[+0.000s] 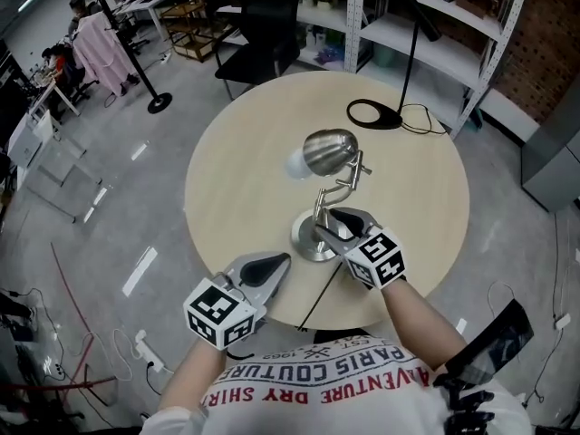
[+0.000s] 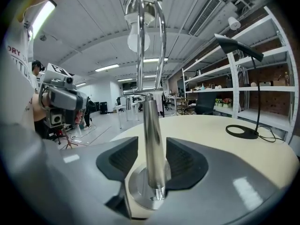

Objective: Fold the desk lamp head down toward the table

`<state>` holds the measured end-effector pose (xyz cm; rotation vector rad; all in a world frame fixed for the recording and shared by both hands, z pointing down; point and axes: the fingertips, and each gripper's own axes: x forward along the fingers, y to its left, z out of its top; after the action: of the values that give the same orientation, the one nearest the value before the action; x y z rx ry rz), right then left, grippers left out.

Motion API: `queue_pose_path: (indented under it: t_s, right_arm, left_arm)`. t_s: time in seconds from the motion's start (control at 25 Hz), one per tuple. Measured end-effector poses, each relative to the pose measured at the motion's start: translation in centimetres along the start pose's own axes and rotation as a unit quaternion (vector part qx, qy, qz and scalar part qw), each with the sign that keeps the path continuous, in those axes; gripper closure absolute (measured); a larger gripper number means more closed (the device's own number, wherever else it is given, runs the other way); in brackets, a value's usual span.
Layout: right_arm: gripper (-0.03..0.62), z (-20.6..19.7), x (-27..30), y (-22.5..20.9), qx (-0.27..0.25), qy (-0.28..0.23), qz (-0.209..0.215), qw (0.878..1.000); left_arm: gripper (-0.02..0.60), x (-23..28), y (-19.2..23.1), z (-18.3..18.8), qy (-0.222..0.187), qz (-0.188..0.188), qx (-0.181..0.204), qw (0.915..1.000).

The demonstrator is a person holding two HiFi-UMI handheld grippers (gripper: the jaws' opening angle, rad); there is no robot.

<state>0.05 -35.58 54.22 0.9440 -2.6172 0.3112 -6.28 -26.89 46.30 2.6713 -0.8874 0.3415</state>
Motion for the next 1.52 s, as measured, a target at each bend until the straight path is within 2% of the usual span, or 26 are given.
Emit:
queue_pose_path:
  t_s: [0.28, 0.4, 0.44, 0.64, 0.88, 1.2, 1.32, 1.52]
  right_arm:
    - [0.420, -0.2, 1.8, 0.0, -0.026, 0.010, -0.010, 1.000]
    - [0.442, -0.4, 2.0, -0.1, -0.032, 0.014, -0.019, 0.999]
    - [0.455, -0.5, 2.0, -0.2, -0.033, 0.015, -0.022, 0.999]
    - [0.456, -0.6, 2.2, -0.3, -0.043, 0.028, -0.030, 0.998]
    - [0.457, -0.6, 2.2, -0.2, -0.031, 0.039, -0.025, 0.998]
    - [0.457, -0.6, 2.2, 0.2, -0.024, 0.040, -0.025, 0.999]
    - [0.457, -0.8, 2.4, -0.2, -0.020, 0.036, -0.023, 0.999]
    - [0.456, -0.9, 2.4, -0.4, -0.016, 0.030, -0.023, 0.999]
  left_arm:
    - [0.578, -0.7, 0.2, 2.8, -0.020, 0.001, 0.009, 0.9998]
    - [0.573, -1.1, 0.3, 3.9, -0.026, 0.002, 0.017, 0.9995]
    - [0.538, -1.1, 0.3, 4.2, -0.026, 0.003, 0.021, 0.9994]
    - [0.490, -1.2, -0.3, 6.5, -0.036, -0.001, 0.027, 0.9990]
    - [0.459, -1.1, -0.7, 10.9, -0.054, 0.006, 0.049, 0.9974]
    - [0.403, -0.5, -1.7, 16.4, -0.067, 0.010, 0.090, 0.9936]
    - [0.398, 0.4, -1.1, 18.6, -0.064, 0.029, 0.115, 0.9908]
    - [0.336, 1.5, -1.3, 21.7, -0.066, 0.047, 0.155, 0.9846]
